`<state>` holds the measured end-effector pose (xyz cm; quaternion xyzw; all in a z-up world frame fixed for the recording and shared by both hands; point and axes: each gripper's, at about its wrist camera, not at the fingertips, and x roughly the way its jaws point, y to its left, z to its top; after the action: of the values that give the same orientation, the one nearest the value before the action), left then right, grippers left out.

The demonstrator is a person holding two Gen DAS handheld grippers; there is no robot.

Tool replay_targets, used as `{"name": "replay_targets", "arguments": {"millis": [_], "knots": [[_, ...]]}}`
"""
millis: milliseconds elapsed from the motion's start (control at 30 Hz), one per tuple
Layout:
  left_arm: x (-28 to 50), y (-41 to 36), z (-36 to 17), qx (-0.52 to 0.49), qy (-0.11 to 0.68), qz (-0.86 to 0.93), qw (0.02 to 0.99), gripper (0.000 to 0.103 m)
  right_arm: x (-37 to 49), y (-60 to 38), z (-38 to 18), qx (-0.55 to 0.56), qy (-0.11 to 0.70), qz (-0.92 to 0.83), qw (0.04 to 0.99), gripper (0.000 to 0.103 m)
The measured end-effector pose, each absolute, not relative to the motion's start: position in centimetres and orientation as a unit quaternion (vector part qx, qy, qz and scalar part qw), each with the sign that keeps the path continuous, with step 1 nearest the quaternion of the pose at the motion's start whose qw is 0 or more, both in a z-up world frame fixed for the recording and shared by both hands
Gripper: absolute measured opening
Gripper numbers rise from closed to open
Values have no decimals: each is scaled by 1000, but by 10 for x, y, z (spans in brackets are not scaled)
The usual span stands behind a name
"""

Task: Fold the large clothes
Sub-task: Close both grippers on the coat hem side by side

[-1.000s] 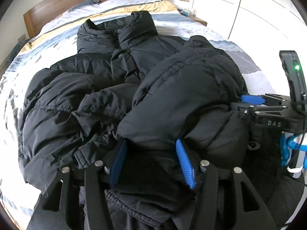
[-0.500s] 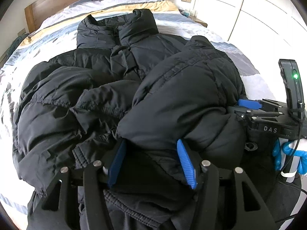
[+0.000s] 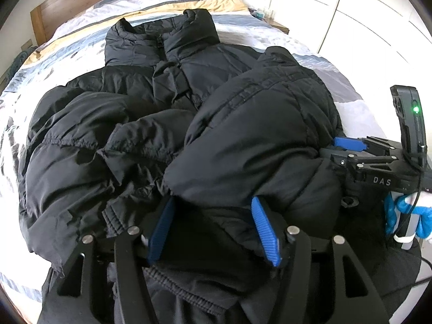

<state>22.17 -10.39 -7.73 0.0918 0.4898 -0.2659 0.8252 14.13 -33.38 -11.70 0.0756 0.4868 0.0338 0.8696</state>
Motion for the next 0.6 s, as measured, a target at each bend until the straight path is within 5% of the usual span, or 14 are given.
{"name": "replay_targets", "arguments": {"millis": [600], "knots": [[224,-96,-71,82,510,-265,814,58,145,-317,-109,38,518,-24,854,64]]}}
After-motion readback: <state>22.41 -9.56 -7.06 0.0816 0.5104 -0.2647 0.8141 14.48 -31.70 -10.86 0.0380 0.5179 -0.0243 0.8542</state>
